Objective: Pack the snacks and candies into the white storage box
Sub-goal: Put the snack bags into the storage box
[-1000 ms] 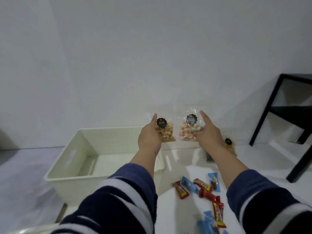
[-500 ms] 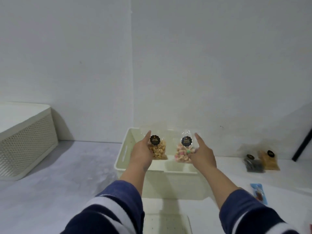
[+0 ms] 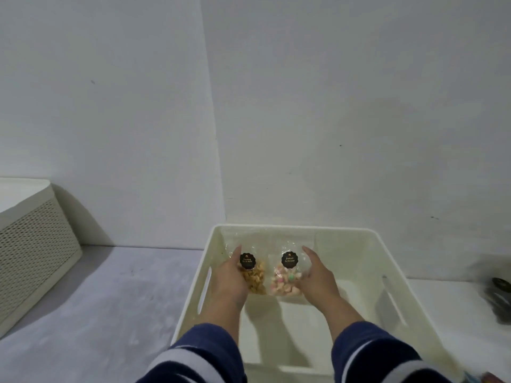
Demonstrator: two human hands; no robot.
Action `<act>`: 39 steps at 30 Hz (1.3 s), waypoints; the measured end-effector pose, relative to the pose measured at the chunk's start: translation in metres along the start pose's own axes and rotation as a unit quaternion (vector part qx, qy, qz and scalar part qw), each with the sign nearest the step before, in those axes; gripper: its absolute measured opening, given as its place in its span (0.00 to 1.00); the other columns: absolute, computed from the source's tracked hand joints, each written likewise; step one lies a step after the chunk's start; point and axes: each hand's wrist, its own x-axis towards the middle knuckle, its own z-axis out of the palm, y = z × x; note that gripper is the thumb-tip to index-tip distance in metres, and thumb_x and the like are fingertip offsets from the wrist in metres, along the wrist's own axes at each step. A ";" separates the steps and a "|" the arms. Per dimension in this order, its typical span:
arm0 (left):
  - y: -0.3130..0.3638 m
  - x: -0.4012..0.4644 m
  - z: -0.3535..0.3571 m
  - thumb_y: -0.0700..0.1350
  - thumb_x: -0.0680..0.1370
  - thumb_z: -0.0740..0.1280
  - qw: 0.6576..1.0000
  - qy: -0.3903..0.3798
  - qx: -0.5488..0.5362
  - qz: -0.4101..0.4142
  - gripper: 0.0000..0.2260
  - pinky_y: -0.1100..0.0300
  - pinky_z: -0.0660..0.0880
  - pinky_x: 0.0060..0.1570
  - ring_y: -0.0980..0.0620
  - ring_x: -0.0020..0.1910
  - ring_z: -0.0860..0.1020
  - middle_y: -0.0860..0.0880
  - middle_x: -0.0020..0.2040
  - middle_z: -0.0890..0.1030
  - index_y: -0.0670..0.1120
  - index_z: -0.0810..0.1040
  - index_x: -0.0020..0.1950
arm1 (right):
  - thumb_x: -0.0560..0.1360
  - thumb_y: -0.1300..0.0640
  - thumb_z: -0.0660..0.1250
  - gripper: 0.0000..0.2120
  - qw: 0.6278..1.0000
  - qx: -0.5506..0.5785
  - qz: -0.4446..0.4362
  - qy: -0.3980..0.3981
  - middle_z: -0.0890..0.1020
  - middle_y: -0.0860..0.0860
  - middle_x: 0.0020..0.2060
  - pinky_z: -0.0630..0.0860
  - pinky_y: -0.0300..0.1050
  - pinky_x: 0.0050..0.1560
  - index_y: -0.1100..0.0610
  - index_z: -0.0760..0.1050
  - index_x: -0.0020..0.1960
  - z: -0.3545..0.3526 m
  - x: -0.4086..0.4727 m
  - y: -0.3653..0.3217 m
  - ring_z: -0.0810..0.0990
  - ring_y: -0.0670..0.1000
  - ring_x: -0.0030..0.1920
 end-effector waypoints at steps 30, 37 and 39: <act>0.079 -0.131 -0.017 0.46 0.80 0.59 0.905 -0.145 0.355 0.184 0.19 0.54 0.70 0.62 0.47 0.67 0.72 0.49 0.69 0.71 0.53 0.67 0.72 | 0.79 0.51 0.61 0.22 0.958 -0.278 0.007 -0.066 0.71 0.54 0.69 0.69 0.46 0.65 0.51 0.64 0.73 -0.134 -0.148 -0.027 0.72 0.54 0.67; 0.124 -0.227 0.014 0.47 0.78 0.61 0.898 -0.180 0.310 0.257 0.18 0.54 0.71 0.64 0.48 0.66 0.73 0.51 0.68 0.72 0.54 0.71 0.68 | 0.80 0.47 0.59 0.21 0.960 -0.277 0.039 0.001 0.72 0.54 0.69 0.68 0.47 0.68 0.53 0.67 0.71 -0.203 -0.252 0.005 0.72 0.54 0.67; 0.135 -0.249 0.032 0.48 0.78 0.61 0.893 -0.191 0.297 0.279 0.17 0.53 0.71 0.64 0.48 0.66 0.72 0.51 0.68 0.72 0.54 0.72 0.67 | 0.80 0.48 0.59 0.21 0.957 -0.283 0.058 0.005 0.72 0.53 0.69 0.67 0.46 0.69 0.53 0.68 0.71 -0.222 -0.274 0.020 0.71 0.54 0.68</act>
